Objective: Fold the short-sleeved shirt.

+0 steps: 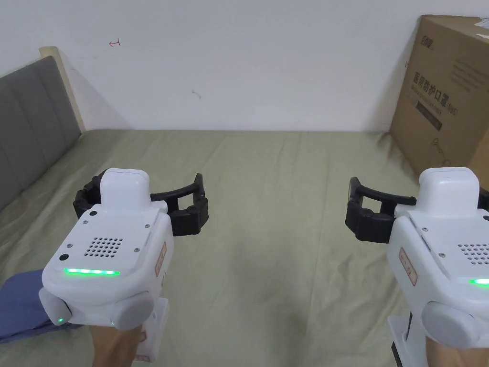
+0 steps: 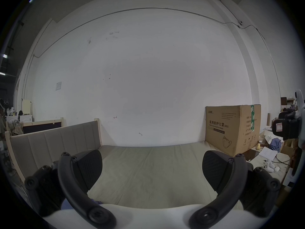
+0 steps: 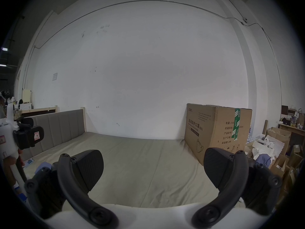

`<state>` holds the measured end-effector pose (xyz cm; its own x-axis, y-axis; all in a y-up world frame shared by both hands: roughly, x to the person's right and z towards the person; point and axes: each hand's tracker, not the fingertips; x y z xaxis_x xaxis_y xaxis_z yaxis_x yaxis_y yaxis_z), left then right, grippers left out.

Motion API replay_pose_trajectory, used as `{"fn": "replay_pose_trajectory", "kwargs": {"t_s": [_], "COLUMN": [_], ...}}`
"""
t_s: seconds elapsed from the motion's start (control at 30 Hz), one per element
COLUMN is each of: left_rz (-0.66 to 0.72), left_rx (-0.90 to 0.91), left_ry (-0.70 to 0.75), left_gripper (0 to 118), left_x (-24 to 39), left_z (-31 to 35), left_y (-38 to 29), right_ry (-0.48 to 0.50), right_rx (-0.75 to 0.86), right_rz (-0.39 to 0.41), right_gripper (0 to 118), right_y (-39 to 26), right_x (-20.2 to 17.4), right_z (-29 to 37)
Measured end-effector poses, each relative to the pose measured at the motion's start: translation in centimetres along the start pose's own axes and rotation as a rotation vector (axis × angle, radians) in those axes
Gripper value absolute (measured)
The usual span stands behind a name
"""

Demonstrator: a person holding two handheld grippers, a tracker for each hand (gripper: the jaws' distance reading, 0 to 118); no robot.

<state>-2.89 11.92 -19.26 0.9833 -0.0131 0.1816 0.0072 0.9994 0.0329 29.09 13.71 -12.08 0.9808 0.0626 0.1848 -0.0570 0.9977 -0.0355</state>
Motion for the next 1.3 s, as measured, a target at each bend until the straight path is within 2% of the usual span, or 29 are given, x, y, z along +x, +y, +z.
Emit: {"fn": "replay_pose_trajectory", "kwargs": {"t_s": [1.3], "left_rz": [-0.002], "left_rx": [-0.002], "left_ry": [0.008], "left_gripper": [118], "left_x": [-0.61], "left_z": [0.54], "left_y": [0.01], "right_ry": [-0.005], "right_rx": [0.021], "right_rz": [0.011], "right_gripper": [118], "right_y": [0.22], "right_x": [-0.6], "right_z": [0.83]}}
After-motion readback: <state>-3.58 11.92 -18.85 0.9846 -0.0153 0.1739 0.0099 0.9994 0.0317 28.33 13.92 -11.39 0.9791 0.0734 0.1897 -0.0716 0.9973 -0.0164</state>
